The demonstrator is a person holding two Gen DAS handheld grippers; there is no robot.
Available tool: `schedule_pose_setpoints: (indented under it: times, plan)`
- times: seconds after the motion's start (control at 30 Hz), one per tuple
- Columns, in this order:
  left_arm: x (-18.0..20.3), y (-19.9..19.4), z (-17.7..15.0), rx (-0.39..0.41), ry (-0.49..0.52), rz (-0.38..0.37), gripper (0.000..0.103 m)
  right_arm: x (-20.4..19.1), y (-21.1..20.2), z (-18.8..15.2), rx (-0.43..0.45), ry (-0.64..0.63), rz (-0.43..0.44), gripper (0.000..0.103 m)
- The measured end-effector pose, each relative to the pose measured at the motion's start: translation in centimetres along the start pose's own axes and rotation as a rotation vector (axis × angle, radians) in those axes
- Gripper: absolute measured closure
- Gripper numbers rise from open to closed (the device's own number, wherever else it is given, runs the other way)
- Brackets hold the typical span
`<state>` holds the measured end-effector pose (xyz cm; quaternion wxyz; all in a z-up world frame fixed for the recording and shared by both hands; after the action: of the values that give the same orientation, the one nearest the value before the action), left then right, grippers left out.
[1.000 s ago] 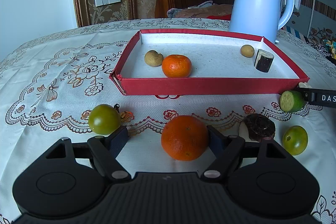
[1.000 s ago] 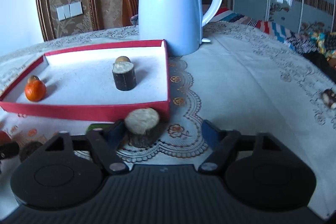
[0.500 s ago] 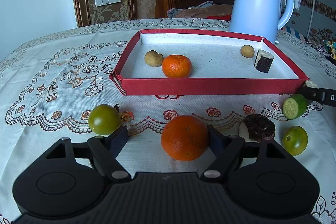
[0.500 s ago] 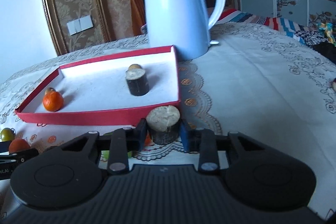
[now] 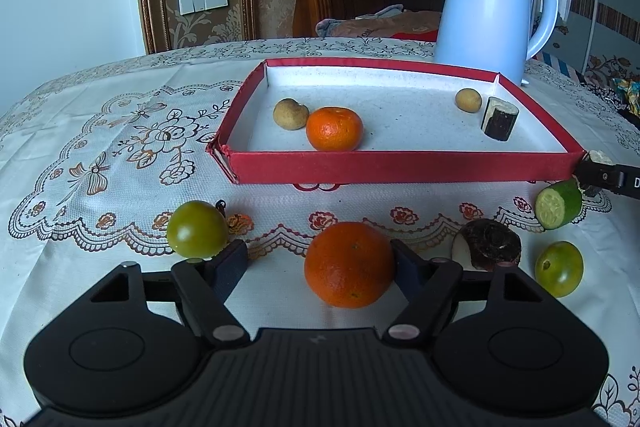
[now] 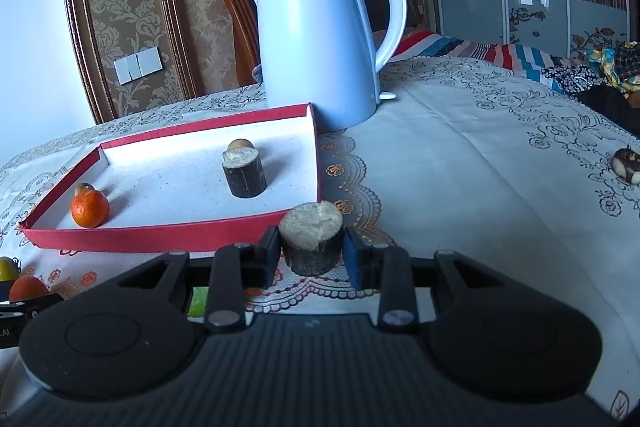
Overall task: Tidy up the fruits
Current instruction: 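Grasp the large orange with the left tool while the right tool grasps the dark chunk, then carry the large orange into the tray with the left tool while the right tool carries the chunk there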
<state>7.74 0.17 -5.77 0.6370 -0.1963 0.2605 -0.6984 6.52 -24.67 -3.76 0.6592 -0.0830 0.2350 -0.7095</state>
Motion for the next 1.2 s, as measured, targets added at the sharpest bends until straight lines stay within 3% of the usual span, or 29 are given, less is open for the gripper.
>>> schedule_pose_setpoints:
  times: [0.13,0.47,0.93,1.2]
  plan:
    - [0.4,-0.2,0.0,0.008,0.017,-0.010,0.036,0.0,0.0,-0.1,-0.003,-0.001,-0.004,0.072]
    - [0.3,-0.2,0.0,0.010,0.021,-0.007,0.037,0.0,0.1,-0.1,-0.008,-0.008,-0.010,0.072]
    - [1.2,-0.4,0.0,0.027,0.050,-0.029,0.060,0.0,-0.6,0.0,0.028,-0.013,-0.026,0.072]
    - [1.2,-0.5,0.0,0.031,0.056,-0.026,0.061,0.1,-0.9,0.1,0.048,-0.010,-0.030,0.072]
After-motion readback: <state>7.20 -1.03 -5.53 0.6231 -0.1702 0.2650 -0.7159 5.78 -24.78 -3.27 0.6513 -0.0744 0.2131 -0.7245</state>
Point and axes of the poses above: each gripper's, at about its wrist camera, not at the fingertips, and y roughly the way its jaws point, x to its right, z to its top, the point moved 7 cm from there along y, roughly the way its jaws point, and after that the axes turned 4 degrees about z, right-handed, at the moved point
